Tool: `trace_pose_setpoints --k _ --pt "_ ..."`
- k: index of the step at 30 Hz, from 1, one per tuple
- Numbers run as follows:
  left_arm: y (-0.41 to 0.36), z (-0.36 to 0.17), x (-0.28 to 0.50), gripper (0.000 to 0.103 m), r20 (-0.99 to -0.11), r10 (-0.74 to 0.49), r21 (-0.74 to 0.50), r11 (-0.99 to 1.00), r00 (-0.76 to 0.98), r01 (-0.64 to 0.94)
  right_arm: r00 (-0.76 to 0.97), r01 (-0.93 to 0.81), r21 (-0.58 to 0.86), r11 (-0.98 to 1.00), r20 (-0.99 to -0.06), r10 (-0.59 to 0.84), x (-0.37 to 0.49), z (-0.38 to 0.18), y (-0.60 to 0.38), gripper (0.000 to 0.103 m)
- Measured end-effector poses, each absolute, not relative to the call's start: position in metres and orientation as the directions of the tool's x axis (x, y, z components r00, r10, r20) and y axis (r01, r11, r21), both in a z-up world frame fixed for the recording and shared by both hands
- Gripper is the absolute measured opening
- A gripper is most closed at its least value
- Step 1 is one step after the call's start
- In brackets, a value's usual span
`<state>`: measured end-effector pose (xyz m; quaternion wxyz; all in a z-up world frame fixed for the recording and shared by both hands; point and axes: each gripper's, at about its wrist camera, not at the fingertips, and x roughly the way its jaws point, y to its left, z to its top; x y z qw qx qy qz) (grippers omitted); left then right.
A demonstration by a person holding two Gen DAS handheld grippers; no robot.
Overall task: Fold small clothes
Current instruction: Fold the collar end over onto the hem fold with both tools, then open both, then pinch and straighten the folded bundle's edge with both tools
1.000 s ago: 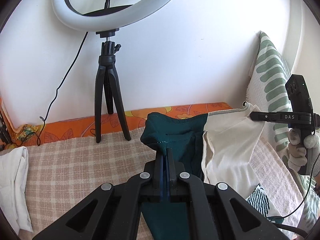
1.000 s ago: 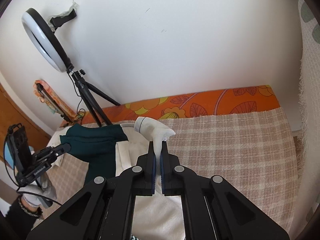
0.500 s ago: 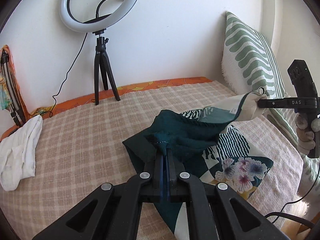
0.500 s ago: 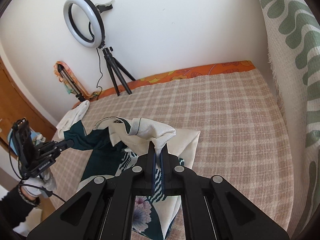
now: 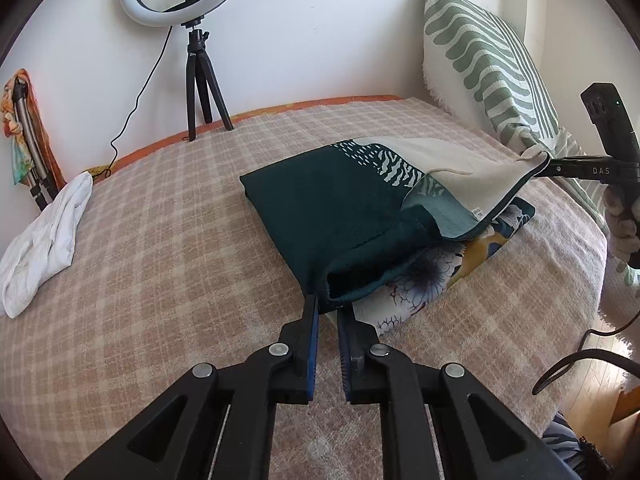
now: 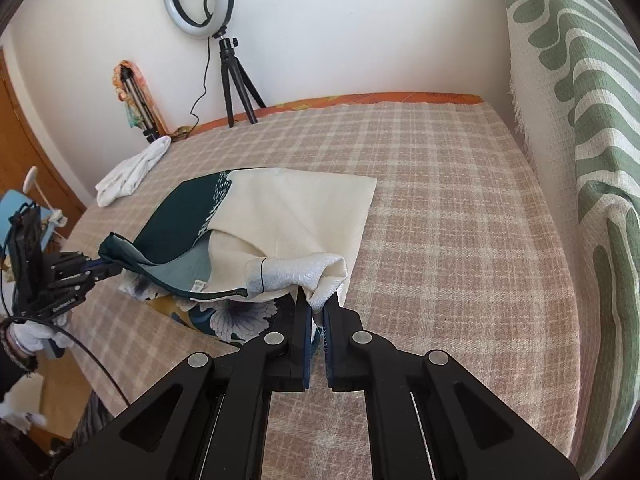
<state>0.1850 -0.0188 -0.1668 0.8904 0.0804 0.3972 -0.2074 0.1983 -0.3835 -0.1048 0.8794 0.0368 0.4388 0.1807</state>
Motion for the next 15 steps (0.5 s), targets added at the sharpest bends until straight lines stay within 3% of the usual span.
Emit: trace_pose_setpoints --k 4,5,7,9,15 --pt "0.001 -0.16 0.168 0.018 -0.737 -0.313 -0.055 0.911 0.599 0.409 0.54 -0.298 0.231 0.926 -0.759 0.363 0.181 -0.102 -0.392 0.009" --pt "0.007 -0.158 0.165 0.026 -0.736 -0.325 -0.084 0.914 0.594 0.396 0.538 -0.296 0.249 0.922 -0.755 0.376 0.177 -0.1 -0.395 0.014" --pt "0.019 -0.155 0.165 0.032 -0.73 -0.363 -0.168 0.917 0.58 0.363 0.539 -0.279 0.3 0.912 -0.737 0.407 0.171 -0.1 -0.404 0.034" --pt "0.029 -0.155 0.171 0.035 -0.726 -0.414 -0.28 0.907 0.549 0.315 0.538 -0.233 0.358 0.904 -0.727 0.426 0.17 -0.103 -0.414 0.041" --pt "0.042 -0.174 0.198 0.049 -0.656 -0.616 -0.63 0.765 0.437 0.132 0.499 -0.018 0.585 0.811 -0.697 0.515 0.193 -0.137 -0.445 0.042"
